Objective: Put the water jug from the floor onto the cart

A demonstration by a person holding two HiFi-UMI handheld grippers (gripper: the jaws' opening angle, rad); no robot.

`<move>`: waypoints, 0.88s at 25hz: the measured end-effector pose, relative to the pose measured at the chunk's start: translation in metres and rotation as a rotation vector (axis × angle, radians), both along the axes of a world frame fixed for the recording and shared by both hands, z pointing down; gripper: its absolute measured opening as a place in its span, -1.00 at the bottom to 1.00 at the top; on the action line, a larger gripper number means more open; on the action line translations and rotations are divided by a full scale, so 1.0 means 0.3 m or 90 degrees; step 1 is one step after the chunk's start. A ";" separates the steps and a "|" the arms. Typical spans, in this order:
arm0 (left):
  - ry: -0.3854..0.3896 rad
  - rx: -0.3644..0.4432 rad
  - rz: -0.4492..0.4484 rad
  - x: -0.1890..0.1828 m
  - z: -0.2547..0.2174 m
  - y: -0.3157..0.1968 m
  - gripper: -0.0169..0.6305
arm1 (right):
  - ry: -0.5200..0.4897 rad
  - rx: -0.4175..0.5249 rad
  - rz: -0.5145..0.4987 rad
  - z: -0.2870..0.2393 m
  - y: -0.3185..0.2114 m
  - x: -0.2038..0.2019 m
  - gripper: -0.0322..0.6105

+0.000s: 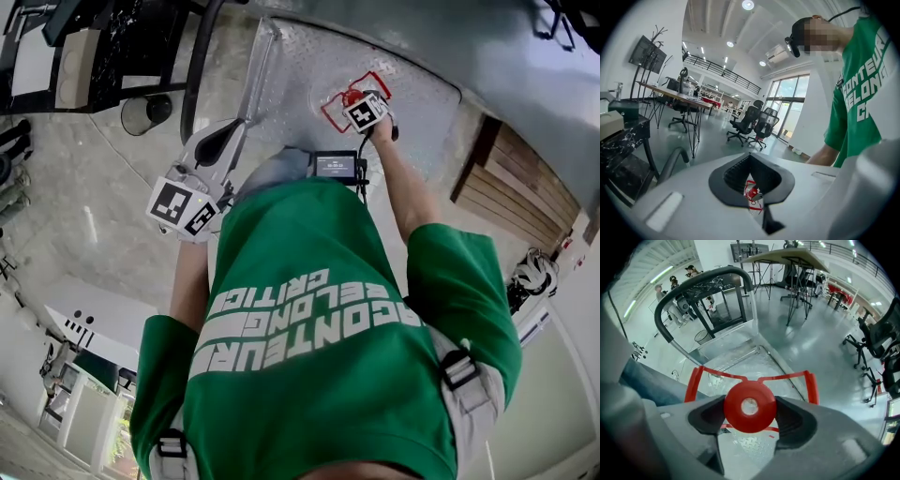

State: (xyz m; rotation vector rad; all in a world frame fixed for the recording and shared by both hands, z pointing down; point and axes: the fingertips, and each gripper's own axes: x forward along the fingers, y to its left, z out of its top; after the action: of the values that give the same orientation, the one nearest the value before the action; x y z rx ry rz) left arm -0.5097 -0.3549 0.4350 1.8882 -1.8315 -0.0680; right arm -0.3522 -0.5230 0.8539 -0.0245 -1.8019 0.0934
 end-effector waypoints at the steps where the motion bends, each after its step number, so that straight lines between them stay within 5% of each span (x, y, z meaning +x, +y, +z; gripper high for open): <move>1: 0.000 0.000 0.001 -0.004 0.001 -0.001 -0.90 | 0.003 -0.002 -0.006 0.004 0.011 -0.009 0.03; 7: -0.009 0.006 0.011 0.009 -0.015 -0.017 -0.90 | 0.051 -0.030 -0.063 0.040 0.101 -0.001 0.04; 12: -0.021 0.017 0.017 0.043 -0.040 -0.017 -0.90 | 0.031 -0.019 -0.031 -0.031 0.077 0.022 0.04; 18: -0.028 0.036 0.030 0.093 -0.060 -0.019 -0.90 | -0.051 0.016 0.042 -0.220 -0.030 0.101 0.04; 22: -0.031 0.052 0.051 0.181 -0.080 -0.043 -0.90 | -0.163 0.031 0.083 -0.411 -0.103 0.187 -0.06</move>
State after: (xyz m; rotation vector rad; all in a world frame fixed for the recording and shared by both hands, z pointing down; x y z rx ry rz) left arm -0.4555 -0.3678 0.4110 2.0337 -1.8079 -0.0705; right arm -0.2961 -0.5538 0.7305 0.1197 -2.0604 0.1448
